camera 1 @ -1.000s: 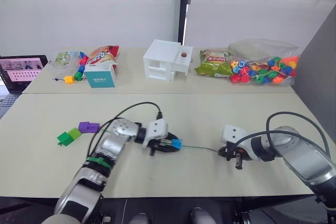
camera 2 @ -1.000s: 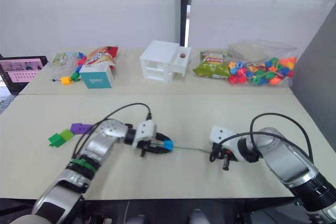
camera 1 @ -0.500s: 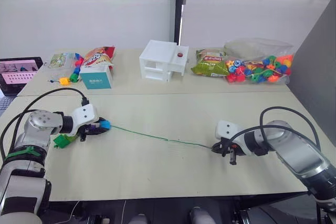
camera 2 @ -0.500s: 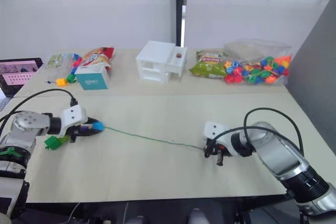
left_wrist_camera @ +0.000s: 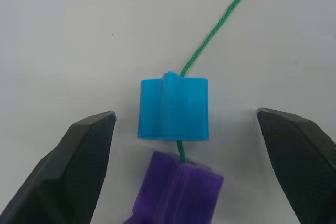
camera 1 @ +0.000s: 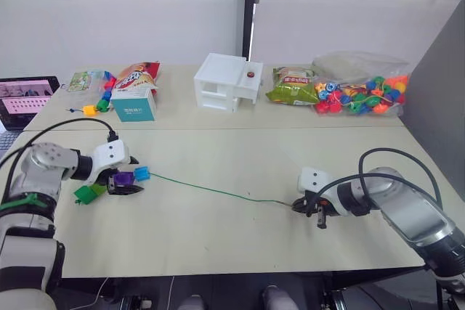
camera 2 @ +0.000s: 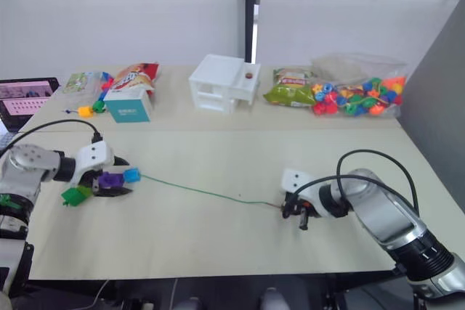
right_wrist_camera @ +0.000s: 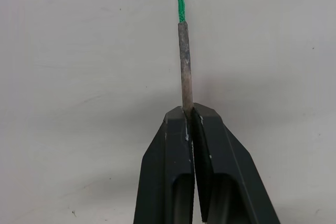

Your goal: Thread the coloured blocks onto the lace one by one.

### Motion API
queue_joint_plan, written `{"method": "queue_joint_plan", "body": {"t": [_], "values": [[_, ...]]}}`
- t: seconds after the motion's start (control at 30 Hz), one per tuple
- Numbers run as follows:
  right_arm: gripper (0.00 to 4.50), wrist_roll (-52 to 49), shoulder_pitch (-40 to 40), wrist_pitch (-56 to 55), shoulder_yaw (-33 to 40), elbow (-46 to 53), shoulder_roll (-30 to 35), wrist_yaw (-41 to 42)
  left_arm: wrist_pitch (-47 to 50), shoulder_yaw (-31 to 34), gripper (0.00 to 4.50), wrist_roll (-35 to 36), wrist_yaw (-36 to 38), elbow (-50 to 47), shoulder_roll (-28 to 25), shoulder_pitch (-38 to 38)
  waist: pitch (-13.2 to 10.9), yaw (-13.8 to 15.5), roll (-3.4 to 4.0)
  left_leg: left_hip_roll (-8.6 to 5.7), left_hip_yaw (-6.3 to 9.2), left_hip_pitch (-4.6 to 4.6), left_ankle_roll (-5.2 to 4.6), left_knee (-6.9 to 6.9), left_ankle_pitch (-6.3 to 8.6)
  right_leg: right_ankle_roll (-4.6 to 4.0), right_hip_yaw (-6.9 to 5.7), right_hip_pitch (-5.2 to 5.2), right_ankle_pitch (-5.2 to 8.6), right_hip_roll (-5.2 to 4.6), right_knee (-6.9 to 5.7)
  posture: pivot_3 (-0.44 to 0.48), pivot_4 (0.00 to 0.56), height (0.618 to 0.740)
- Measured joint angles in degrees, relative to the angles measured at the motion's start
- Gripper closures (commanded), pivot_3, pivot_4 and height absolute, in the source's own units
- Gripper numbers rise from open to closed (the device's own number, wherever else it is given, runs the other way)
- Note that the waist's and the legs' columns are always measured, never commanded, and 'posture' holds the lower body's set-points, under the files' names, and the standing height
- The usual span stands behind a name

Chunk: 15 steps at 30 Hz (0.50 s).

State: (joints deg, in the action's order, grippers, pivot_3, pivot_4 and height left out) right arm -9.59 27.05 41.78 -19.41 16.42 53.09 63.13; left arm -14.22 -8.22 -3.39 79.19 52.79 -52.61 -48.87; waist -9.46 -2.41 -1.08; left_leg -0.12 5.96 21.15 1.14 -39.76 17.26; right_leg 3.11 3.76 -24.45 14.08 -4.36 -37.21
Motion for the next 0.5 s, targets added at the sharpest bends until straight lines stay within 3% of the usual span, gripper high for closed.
{"method": "queue_joint_plan", "body": {"t": [0.27, 0.5], "values": [[4.5, -0.6, -0.4, 1.4, 0.0, 1.1, -2.6, -2.1, 2.0, -10.5, 0.02, -10.1, 11.2, 1.7, 0.0, -13.1, 0.0, -0.1, -0.02, -0.03, 0.01, -0.01, 0.0, 0.0, 0.0, 0.02, -0.01, 0.05, 0.0, 0.0, 0.04, 0.0, 0.15, 0.74], [4.5, -0.6, -1.2, 2.4, 0.0, 1.6, -4.6, -4.4, 1.8, -17.9, 0.02, -21.3, 7.5, 12.2, 5.0, -22.8, -0.1, -0.1, -0.1, -0.04, 0.02, 0.02, -0.01, -0.01, 0.01, 0.03, -0.02, 0.04, 0.0, -0.03, 0.04, 0.0, 0.15, 0.74]]}}
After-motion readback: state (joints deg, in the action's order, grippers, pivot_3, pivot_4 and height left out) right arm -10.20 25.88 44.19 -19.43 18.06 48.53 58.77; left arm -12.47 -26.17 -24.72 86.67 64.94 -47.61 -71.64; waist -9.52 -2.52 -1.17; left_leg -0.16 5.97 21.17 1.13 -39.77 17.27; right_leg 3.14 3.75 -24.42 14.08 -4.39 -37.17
